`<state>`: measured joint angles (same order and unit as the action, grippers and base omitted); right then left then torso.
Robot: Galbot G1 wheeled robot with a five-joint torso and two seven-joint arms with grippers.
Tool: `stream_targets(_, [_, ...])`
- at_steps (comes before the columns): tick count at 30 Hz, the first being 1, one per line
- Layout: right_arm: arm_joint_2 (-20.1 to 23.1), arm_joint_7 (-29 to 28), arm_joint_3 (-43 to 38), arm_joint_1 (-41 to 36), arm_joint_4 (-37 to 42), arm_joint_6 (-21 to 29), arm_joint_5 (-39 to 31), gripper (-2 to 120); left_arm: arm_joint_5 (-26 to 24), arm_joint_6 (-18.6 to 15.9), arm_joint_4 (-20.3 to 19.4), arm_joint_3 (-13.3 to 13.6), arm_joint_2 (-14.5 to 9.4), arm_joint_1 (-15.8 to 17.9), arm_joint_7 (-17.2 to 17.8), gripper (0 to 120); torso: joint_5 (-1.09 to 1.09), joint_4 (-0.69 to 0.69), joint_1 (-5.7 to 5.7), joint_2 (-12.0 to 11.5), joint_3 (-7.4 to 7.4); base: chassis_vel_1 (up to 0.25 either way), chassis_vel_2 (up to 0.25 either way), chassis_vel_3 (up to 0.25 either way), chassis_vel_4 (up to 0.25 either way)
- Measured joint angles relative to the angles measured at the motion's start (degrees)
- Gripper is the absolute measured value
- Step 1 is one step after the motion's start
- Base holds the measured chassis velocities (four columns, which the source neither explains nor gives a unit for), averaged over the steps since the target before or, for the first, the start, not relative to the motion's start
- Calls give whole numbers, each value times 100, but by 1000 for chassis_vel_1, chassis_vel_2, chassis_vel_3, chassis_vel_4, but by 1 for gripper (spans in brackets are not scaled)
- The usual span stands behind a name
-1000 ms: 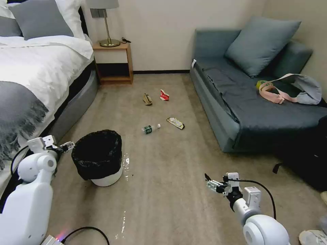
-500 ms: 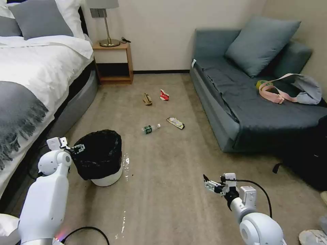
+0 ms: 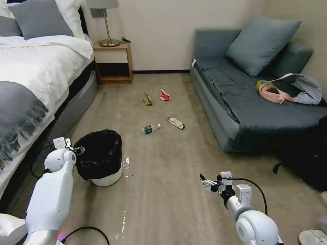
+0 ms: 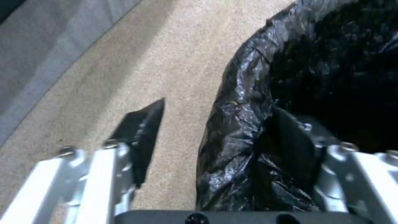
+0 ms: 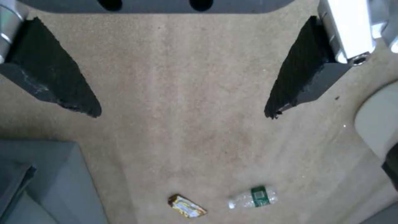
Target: Pick up the trash bin, then pick up the garbage on the floor and place it into the trash bin.
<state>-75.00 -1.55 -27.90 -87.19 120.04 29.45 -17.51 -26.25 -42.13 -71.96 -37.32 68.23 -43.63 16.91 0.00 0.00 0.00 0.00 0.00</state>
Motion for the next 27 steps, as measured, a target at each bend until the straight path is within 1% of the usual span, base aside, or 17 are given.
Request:
stream_targets(1, [3, 0, 0, -5, 18, 6, -8, 100, 4, 0, 7, 0, 9, 2, 0, 57, 0, 0, 0, 0, 0, 0, 0, 0, 0])
stream_targets(3, [26, 1, -8, -19, 54, 19, -20, 100, 16, 0, 16, -5, 31, -7, 0, 46, 0, 0, 0, 0, 0, 0, 0, 0, 0])
stream_targets(4, [26, 1, -8, -19, 54, 19, -20, 100, 16, 0, 16, -5, 31, -7, 0, 46, 0, 0, 0, 0, 0, 0, 0, 0, 0])
stream_targets(6, [45, 1, -19, -21, 59, 21, -21, 100, 20, 0, 16, -17, 37, -31, -5, 39, 0, 0, 0, 0, 0, 0, 0, 0, 0])
stream_targets(7, [71, 1, -31, -30, 68, 23, -21, 100, 36, 0, 16, -43, 47, -57, -22, 32, 0, 0, 0, 0, 0, 0, 0, 0, 0])
stream_targets(8, [71, 1, -31, -30, 68, 23, -21, 100, 36, 0, 16, -43, 47, -57, -22, 32, 0, 0, 0, 0, 0, 0, 0, 0, 0])
stream_targets(10, [95, 1, -42, -50, 96, 37, -36, 100, 87, 0, 18, -113, 60, -79, -73, 25, 0, 0, 0, 0, 0, 0, 0, 0, 0])
stream_targets(11, [112, 1, -26, -113, 203, 102, -161, 100, 127, 2, 20, -184, 49, -108, -119, 16, 1, -1, 0, 1, -1, 0, 0, 0, 0])
stream_targets(12, [112, 1, -26, -113, 203, 102, -161, 100, 127, 2, 20, -184, 49, -108, -119, 16, 1, -1, 0, 1, -1, 0, 0, 0, 0])
stream_targets(13, [113, 1, 1, -144, 263, 138, -213, 100, 130, 2, 13, -221, 39, -128, -128, 11, 2, -1, 0, 1, -1, 0, 0, 0, 0])
stream_targets(15, [112, -1, 41, -155, 298, 155, -231, 100, 129, 22, -66, -285, 40, -179, -131, 7, -2, -1, -1, 0, -1, 0, 0, 0, 0])
stream_targets(17, [115, -6, 62, -152, 285, 157, -232, 100, 126, 9, -259, -366, 52, -289, -117, 7, -2, -1, -1, 0, 0, 0, 0, 0, 0])
stream_targets(18, [115, -6, 62, -152, 285, 157, -232, 100, 126, 9, -259, -366, 52, -289, -117, 7, -2, -1, -1, 0, 0, 0, 0, 0, 0])
stream_targets(21, [157, -11, 69, -162, 250, 145, -233, 100, 122, 5, -707, -492, 53, -554, -101, 5, 1, 0, 0, 0, 0, 0, 0, 0, 0])
stream_targets(22, [157, -11, 69, -162, 250, 145, -233, 100, 122, 5, -707, -492, 53, -554, -101, 5, 1, 0, 0, 0, 0, 0, 0, 0, 0])
stream_targets(26, [206, -25, 76, -151, 246, 120, -311, 100, 124, -2, -1307, -669, 10, -961, -74, 4, 0, 0, 0, 0, 0, 0, 0, 0, 0])
stream_targets(27, [206, -25, 76, -151, 246, 120, -311, 100, 124, -2, -1307, -669, 10, -961, -74, 4, 0, 0, 0, 0, 0, 0, 0, 0, 0])
